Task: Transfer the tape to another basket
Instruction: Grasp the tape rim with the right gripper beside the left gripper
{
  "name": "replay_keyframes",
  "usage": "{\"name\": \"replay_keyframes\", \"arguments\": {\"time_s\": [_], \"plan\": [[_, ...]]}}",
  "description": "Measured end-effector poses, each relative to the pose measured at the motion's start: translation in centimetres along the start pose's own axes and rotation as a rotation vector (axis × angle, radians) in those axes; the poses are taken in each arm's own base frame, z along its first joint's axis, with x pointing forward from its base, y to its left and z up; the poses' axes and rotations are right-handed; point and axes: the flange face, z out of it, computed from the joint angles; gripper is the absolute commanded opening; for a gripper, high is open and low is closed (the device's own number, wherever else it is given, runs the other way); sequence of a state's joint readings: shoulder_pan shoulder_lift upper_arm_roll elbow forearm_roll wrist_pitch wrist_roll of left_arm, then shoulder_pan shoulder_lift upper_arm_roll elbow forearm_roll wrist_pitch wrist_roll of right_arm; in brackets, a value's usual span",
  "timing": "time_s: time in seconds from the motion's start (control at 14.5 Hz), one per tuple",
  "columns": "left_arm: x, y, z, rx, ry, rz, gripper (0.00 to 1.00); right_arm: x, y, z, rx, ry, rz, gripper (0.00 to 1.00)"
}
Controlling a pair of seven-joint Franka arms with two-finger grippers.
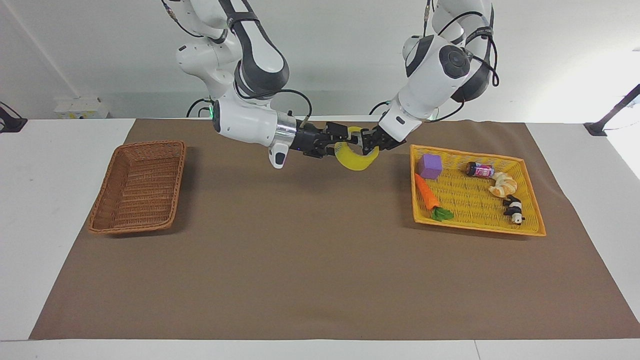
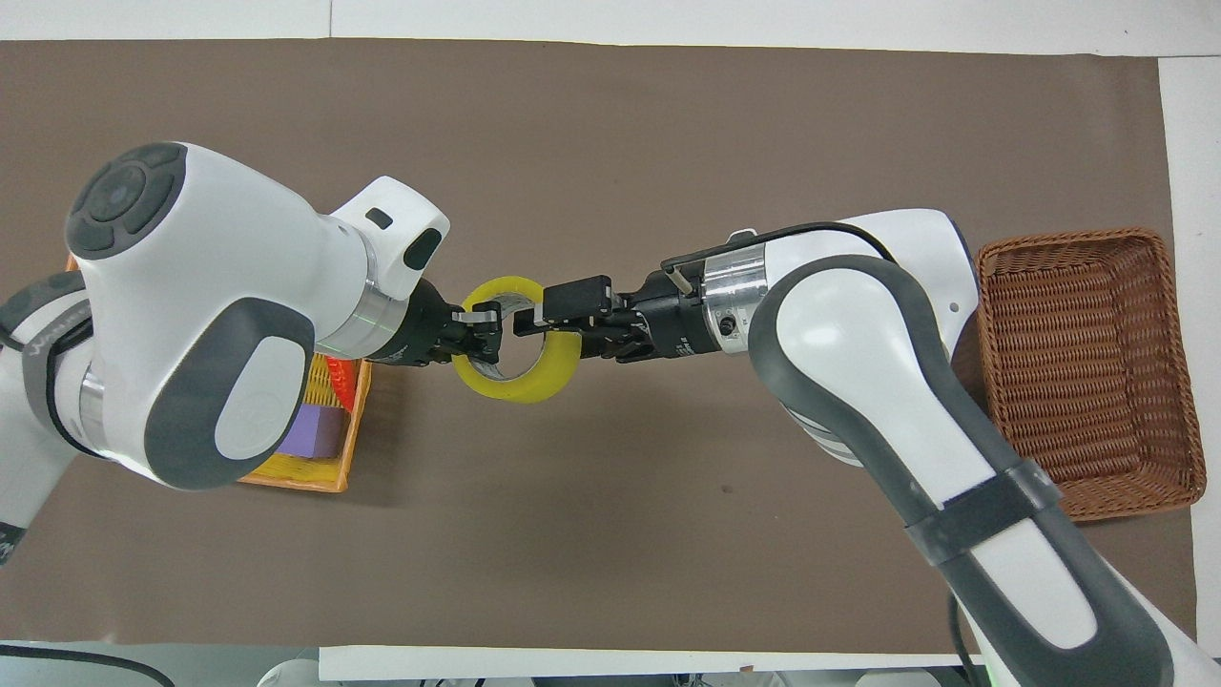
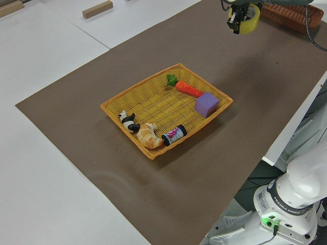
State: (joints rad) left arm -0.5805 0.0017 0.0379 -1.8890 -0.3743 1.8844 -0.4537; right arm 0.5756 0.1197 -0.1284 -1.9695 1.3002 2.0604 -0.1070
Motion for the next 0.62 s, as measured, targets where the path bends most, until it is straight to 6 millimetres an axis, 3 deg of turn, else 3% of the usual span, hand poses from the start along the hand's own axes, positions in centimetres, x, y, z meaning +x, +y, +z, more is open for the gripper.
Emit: {"name": "replay_keyframes", "arguments": {"time_s": [0.35,0.62], "plan": [[0.0,0.0,0.0,0.0,0.0,0.0,0.12,-0.13,0.09,-0.08,-0.004,-0.001,-0.001,0.81],[0.0,0.0,0.0,0.0,0.0,0.0,0.12,-0.15,0.12,-0.13,-0.004,0.0,-0.001,0.72]]}}
